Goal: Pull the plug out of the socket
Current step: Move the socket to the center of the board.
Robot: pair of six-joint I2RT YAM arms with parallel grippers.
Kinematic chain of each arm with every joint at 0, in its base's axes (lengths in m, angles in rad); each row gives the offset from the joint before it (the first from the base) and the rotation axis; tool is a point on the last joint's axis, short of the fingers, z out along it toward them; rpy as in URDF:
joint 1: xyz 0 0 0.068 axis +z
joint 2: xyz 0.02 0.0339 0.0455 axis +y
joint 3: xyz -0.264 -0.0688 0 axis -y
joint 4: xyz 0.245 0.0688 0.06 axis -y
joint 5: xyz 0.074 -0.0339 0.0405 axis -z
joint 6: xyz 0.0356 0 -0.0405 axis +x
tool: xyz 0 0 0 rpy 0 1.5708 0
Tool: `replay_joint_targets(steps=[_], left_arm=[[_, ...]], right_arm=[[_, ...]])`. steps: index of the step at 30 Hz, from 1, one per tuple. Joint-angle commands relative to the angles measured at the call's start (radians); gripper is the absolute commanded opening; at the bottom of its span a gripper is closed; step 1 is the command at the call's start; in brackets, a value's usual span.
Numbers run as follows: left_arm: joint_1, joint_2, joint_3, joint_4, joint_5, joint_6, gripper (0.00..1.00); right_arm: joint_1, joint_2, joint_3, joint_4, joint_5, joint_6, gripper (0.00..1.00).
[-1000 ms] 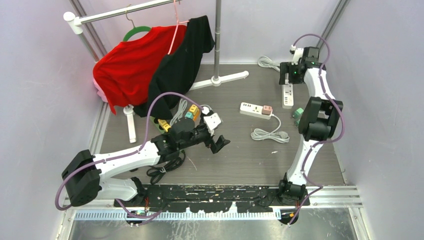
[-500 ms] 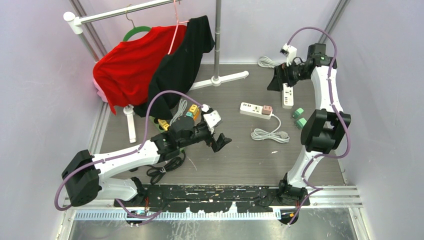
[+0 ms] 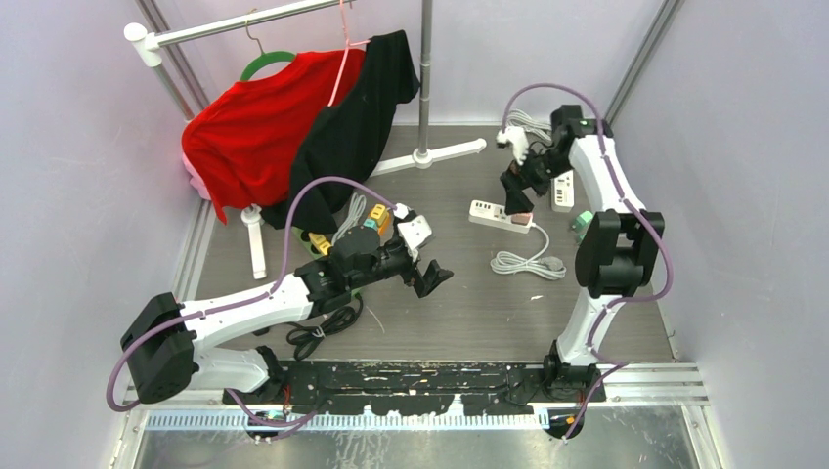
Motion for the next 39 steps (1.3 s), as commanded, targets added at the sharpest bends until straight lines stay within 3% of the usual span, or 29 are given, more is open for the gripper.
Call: replay_joint_targets(steps=[1,11,25,30,36,39], left_arm=[[0.006,-0.039,0.005,0.055,-0.002,-0.024,0.96],[0.009,-0.061,-0.033,0.062,-0.028,-0.043,0.96],[0.018,-0.064,-0.052,0.066,-0.036,-0.055,0.96],[0.023,-0.061,-0.056,0.07,-0.034,-0.064,0.96],[0.024,-0.049,-0.05,0.068,-0.021,-0.066,0.95],[0.027,-0.05,-0.051,0.067,-0.021,-0.067,0.95]], right_arm=[[0.072,0.006,-0.038,0.085,0.186,-0.062,1.0],[0.169,0.108,-0.092,0.205,0.386,-0.132,1.0],[0.173,0.21,-0.102,0.247,0.456,-0.205,0.99],[0.173,0.216,-0.1,0.222,0.437,-0.235,0.84],[0.175,0.213,-0.093,0.172,0.402,-0.279,0.53],[0.181,0.204,-0.094,0.155,0.385,-0.296,0.46]])
